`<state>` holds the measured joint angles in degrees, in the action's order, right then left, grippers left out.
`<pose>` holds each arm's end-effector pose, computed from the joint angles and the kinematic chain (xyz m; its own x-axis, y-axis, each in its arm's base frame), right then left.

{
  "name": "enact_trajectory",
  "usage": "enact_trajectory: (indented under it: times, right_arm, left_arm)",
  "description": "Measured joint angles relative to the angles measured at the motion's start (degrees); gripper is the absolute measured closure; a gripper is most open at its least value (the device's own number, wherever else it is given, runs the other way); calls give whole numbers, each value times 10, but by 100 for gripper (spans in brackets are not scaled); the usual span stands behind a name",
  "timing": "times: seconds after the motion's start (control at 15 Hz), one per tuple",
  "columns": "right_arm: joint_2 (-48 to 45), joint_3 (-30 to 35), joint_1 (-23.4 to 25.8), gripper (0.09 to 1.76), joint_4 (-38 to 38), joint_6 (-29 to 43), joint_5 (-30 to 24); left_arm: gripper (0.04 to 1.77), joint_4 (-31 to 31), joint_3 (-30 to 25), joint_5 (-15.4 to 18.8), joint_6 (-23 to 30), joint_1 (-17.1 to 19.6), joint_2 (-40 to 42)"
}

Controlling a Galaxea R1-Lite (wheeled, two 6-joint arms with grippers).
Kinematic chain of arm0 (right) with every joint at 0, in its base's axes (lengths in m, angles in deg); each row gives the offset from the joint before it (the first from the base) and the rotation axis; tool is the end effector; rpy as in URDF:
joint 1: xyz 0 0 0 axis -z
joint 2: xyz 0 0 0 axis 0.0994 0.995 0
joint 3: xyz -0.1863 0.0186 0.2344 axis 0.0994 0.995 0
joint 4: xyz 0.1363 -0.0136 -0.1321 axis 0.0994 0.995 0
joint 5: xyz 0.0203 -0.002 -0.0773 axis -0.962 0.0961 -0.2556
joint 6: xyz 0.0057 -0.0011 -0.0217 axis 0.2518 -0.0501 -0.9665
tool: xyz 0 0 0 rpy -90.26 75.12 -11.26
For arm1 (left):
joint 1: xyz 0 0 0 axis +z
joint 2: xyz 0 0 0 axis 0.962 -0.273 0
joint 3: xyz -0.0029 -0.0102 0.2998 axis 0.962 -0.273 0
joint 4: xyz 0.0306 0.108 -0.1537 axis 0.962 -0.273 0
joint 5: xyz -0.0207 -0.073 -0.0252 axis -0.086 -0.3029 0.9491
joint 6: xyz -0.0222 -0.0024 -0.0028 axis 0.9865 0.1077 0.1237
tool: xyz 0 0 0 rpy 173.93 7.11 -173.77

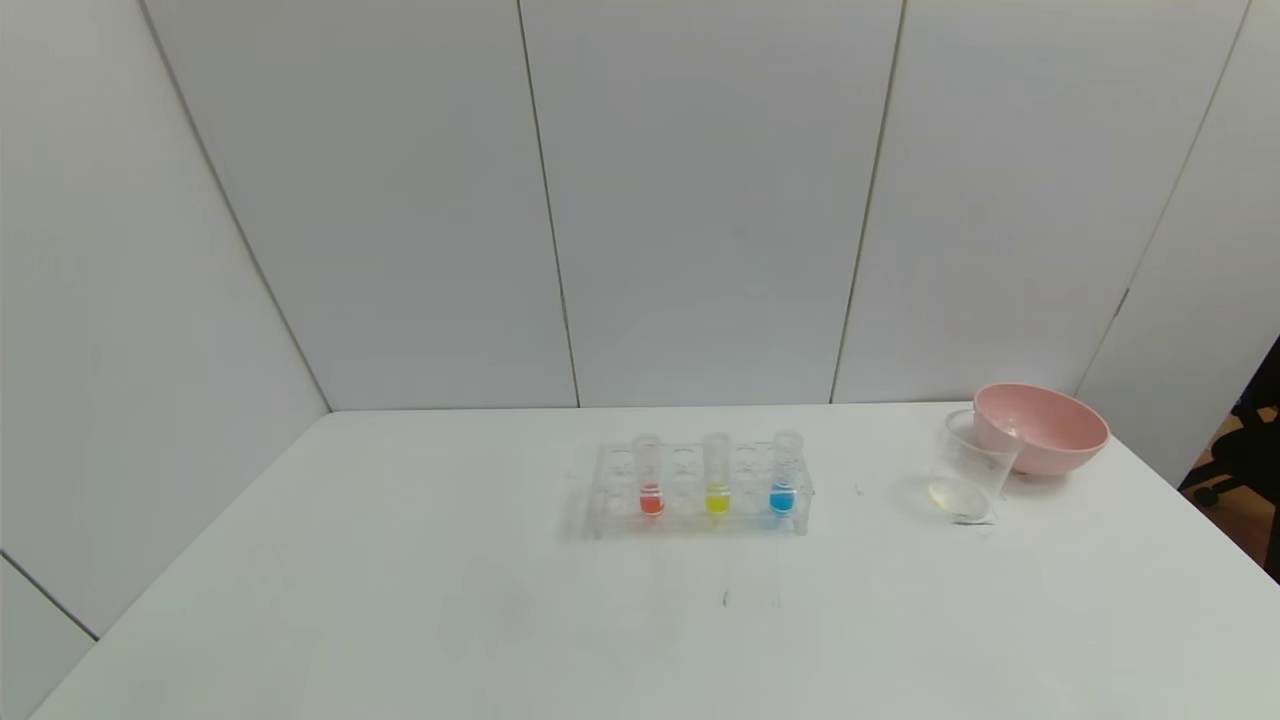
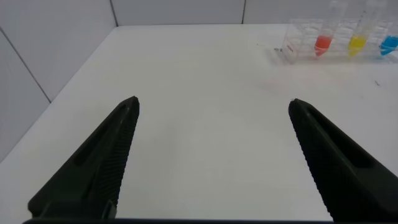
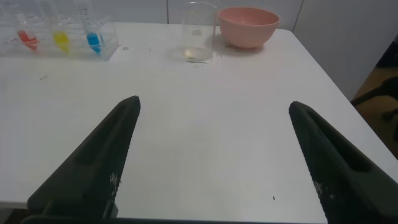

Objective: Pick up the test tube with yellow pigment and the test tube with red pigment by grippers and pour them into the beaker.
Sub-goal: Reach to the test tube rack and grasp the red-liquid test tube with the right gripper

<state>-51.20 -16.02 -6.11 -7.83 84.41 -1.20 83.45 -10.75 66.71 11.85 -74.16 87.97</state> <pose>-0.0228 -0.0002 0.0759 1.0000 0.0031 -0.0025 -0.0031 1.0000 -0.0084 -0.0228 0.0001 0.0738 0.9999 0.0027 -0.0170 -0.0029 0.9999 -0.0166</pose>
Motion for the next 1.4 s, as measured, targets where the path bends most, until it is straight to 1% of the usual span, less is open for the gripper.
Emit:
enact_trajectory:
  times: [0.4, 0.6, 0.73, 1.0, 1.27, 1.4]
  right_arm:
    - [0, -4, 2, 14, 4, 0, 4]
    - [14, -33, 1, 14, 7, 0, 3]
    - [43, -49, 0, 14, 3, 0, 0]
    - [147, -89, -20, 14, -31, 0, -11]
    - [298, -133, -42, 14, -122, 6, -13]
    - [378, -162, -47, 14, -155, 8, -14]
  left_arm:
    - [9, 0, 0, 0, 0, 0, 0]
    - [9, 0, 0, 0, 0, 0, 0]
    - [9, 0, 0, 0, 0, 0, 0]
    - [9, 0, 0, 0, 0, 0, 0]
    - [9, 0, 0, 0, 0, 0, 0]
    - [9, 0, 0, 0, 0, 0, 0]
